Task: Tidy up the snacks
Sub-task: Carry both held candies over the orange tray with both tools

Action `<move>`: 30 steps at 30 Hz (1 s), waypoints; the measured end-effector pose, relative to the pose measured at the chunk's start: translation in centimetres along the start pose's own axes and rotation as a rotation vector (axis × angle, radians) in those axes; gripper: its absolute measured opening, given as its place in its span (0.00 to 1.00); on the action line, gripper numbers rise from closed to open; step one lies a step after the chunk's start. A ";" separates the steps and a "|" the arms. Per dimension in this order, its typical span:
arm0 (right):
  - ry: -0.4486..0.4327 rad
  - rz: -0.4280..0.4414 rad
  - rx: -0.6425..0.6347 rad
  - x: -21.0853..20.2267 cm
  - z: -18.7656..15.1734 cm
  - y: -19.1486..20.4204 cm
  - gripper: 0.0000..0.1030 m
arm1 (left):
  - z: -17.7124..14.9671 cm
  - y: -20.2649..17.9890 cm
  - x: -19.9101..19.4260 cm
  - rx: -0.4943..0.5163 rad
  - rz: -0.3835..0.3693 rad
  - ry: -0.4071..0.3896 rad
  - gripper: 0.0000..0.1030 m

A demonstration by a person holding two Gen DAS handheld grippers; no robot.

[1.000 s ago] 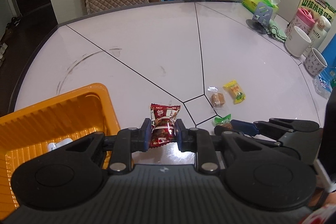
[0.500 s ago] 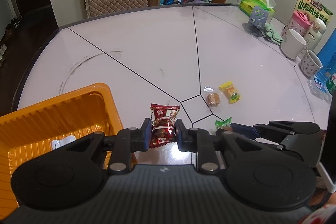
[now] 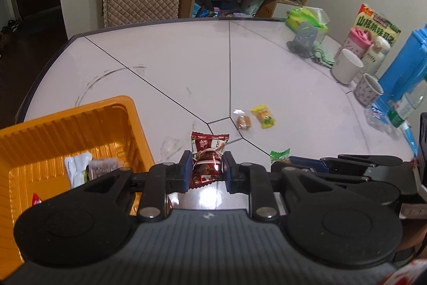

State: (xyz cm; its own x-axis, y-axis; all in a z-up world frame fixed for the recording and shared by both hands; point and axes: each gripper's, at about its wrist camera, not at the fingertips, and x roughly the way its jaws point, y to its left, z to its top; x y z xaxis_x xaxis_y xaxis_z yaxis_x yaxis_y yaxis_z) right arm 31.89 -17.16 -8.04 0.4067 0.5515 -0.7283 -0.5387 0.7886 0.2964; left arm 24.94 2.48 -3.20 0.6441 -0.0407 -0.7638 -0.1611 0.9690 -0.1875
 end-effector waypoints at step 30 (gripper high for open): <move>0.045 0.253 -0.182 -2.9 -3.9 14.1 0.21 | -10.1 9.4 -14.0 -0.205 0.151 -0.058 0.21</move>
State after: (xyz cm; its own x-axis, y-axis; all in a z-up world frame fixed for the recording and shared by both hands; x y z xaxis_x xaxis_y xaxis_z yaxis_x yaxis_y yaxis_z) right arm 20.28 -8.70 -4.14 0.2115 0.7084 -0.6734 -0.7440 0.5635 0.3592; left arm 6.84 9.67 -0.53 0.6422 0.1209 -0.7569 -0.4036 0.8928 -0.1998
